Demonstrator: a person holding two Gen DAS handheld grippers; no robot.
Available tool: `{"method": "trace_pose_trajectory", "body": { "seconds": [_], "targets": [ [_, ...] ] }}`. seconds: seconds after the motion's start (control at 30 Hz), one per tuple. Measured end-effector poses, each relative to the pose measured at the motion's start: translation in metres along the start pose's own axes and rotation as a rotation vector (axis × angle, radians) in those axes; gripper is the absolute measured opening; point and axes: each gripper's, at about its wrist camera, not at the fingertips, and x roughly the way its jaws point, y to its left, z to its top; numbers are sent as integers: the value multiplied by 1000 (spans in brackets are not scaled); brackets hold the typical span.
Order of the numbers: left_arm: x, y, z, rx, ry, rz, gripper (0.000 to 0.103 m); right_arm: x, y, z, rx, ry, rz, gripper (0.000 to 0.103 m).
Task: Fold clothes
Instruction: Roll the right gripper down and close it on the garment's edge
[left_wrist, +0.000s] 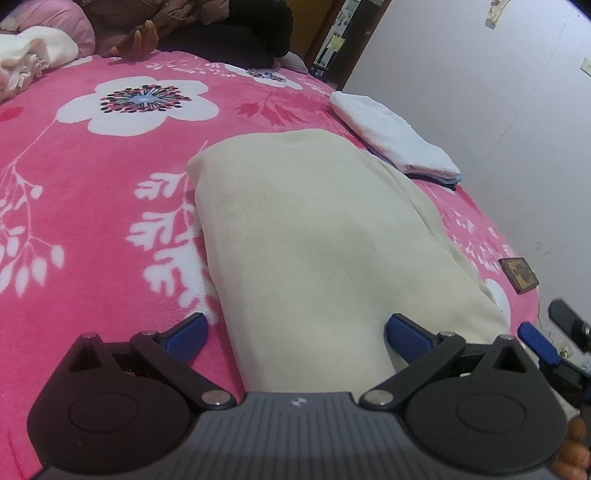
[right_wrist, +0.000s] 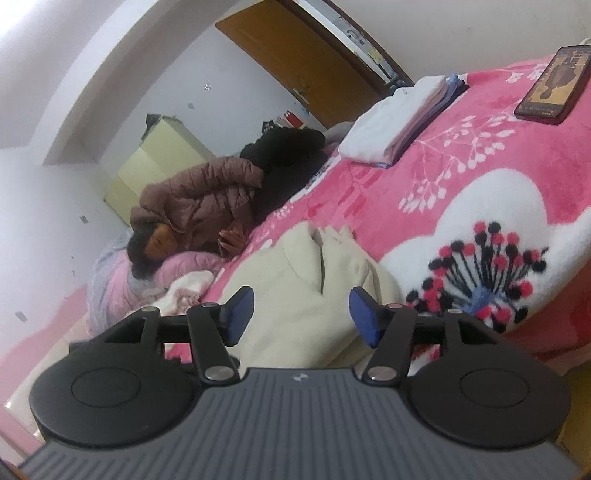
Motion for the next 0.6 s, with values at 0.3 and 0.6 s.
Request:
{"method": "trace_pose_trajectory", "body": {
  "seconds": [0.3, 0.6],
  "targets": [
    [-1, 19, 12, -101, 49, -85, 103, 26, -14, 45, -3, 50, 52, 75],
    [6, 49, 25, -227, 99, -218, 103, 102, -49, 75, 109, 296, 89, 83]
  ]
}}
